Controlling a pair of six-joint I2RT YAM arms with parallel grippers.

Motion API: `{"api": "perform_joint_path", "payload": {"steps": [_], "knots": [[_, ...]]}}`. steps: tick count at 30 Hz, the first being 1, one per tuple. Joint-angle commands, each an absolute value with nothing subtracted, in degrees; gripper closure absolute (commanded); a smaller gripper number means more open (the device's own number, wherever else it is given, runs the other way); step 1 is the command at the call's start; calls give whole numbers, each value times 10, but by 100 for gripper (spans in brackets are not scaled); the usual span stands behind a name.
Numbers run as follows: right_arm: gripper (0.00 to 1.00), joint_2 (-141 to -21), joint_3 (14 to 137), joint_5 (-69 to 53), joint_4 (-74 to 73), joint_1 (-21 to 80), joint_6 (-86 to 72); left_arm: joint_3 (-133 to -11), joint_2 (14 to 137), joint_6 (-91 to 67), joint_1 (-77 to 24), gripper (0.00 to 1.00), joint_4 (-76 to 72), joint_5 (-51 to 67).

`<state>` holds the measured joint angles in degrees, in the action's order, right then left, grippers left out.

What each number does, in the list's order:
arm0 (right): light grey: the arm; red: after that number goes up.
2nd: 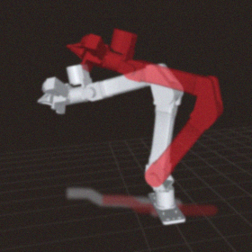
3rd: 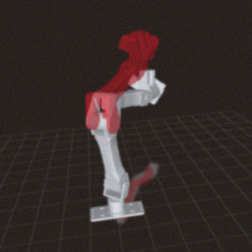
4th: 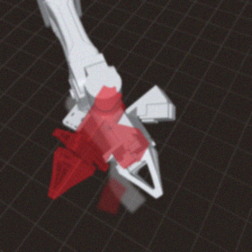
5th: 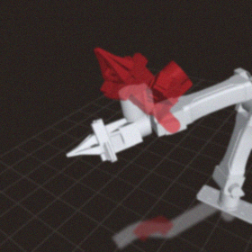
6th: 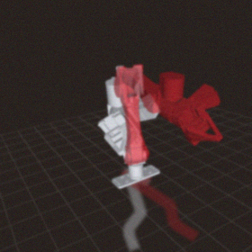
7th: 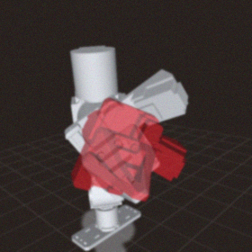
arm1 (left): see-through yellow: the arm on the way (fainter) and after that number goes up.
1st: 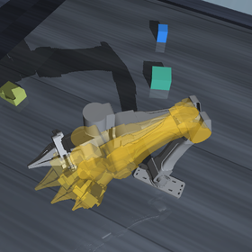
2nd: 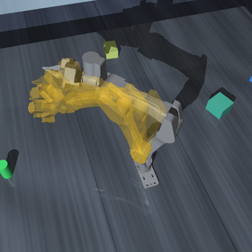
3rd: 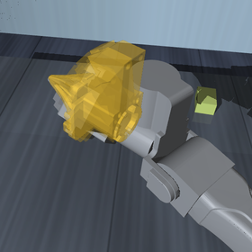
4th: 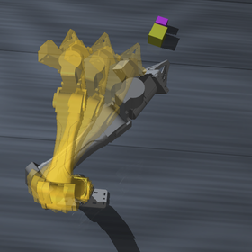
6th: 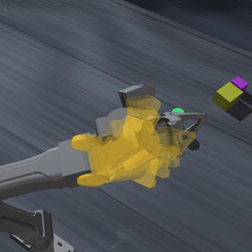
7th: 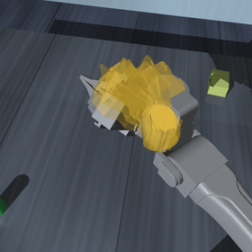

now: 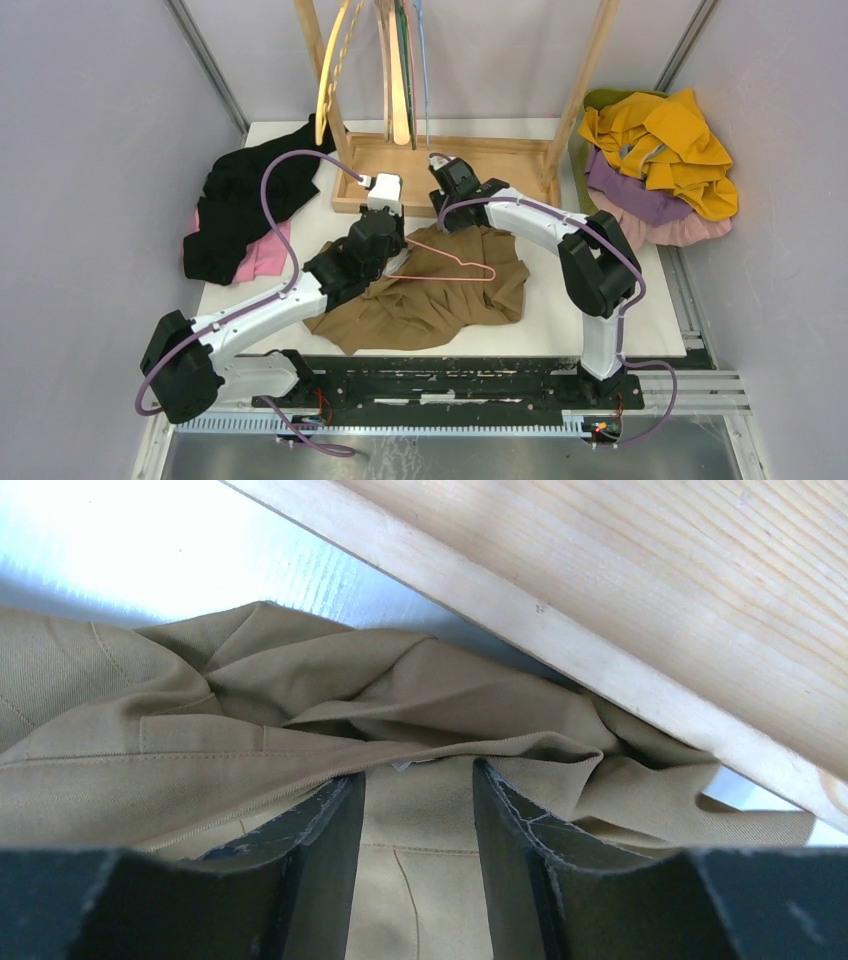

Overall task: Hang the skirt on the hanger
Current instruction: Hang the skirt on the hanger.

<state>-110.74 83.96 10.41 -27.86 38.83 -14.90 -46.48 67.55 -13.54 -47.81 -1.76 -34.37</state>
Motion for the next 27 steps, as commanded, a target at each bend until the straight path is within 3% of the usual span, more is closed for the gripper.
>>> {"api": "perform_joint_path", "payload": {"steps": [1,5,10,20,27], "knots": [[50,-1136,874,90,-265,384,-145,-464,682,-109,-467,97,-48,-333],[53,-1146,857,80,-255,382,-156,-466,684,-110,-464,97,-50,-332],[64,-1158,825,61,-234,368,-176,-464,681,-110,-460,97,-49,-332],[98,-1127,704,-10,-143,331,-196,-463,671,-111,-456,97,-44,-332],[99,-1008,613,-36,-130,329,-182,-475,674,-119,-448,97,-29,-337]]}}
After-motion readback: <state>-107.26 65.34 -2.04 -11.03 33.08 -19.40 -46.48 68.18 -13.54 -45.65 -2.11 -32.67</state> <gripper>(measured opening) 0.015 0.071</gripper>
